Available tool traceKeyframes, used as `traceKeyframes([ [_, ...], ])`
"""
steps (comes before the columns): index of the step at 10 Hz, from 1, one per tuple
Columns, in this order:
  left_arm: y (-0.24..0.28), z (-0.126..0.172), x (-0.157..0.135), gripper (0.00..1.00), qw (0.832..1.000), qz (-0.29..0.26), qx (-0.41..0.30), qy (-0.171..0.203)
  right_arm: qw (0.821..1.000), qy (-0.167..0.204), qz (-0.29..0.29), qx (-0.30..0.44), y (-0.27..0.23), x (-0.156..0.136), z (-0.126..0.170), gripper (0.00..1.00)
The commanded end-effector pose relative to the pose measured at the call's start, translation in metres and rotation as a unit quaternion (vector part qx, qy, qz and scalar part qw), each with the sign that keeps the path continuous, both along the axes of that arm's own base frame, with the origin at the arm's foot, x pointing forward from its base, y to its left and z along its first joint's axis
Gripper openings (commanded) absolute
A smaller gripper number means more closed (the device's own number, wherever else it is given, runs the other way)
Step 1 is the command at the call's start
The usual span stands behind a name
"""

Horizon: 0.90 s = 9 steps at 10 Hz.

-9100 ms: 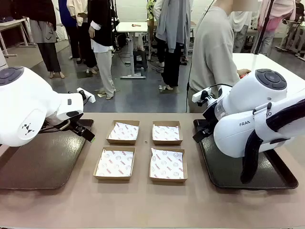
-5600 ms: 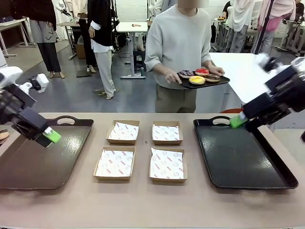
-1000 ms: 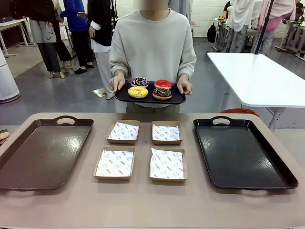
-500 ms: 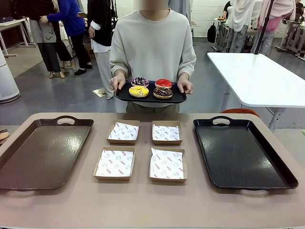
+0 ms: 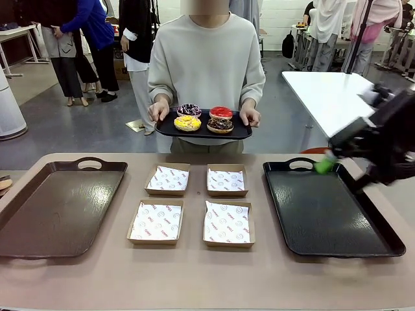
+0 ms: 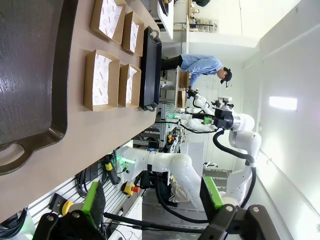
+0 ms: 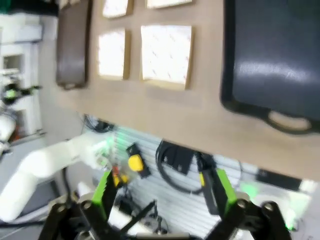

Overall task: Individually package the donuts and arrange them on the tray.
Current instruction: Pick up one Paper togo box.

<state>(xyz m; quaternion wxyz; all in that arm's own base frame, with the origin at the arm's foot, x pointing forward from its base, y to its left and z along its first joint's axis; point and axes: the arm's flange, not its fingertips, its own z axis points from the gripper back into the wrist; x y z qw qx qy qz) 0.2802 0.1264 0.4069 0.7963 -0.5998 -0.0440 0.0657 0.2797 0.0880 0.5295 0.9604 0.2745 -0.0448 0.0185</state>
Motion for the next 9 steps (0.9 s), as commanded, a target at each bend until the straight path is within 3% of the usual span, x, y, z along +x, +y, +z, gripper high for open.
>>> traceKeyframes([
  [1,0.001,0.001,0.0,1.0,1.0,0.002,-0.007,-0.003,0.999,-0.007,-0.025,-0.039,0.036,0.048,-0.02,1.0],
  [6,0.001,0.001,0.0,1.0,1.0,0.002,-0.007,-0.003,0.988,0.0,-0.036,-0.151,0.128,0.108,-0.106,1.0],
  [9,0.001,0.001,0.0,1.0,1.0,0.002,-0.007,-0.003,0.979,-0.003,-0.028,-0.2,0.158,0.113,-0.137,1.0],
])
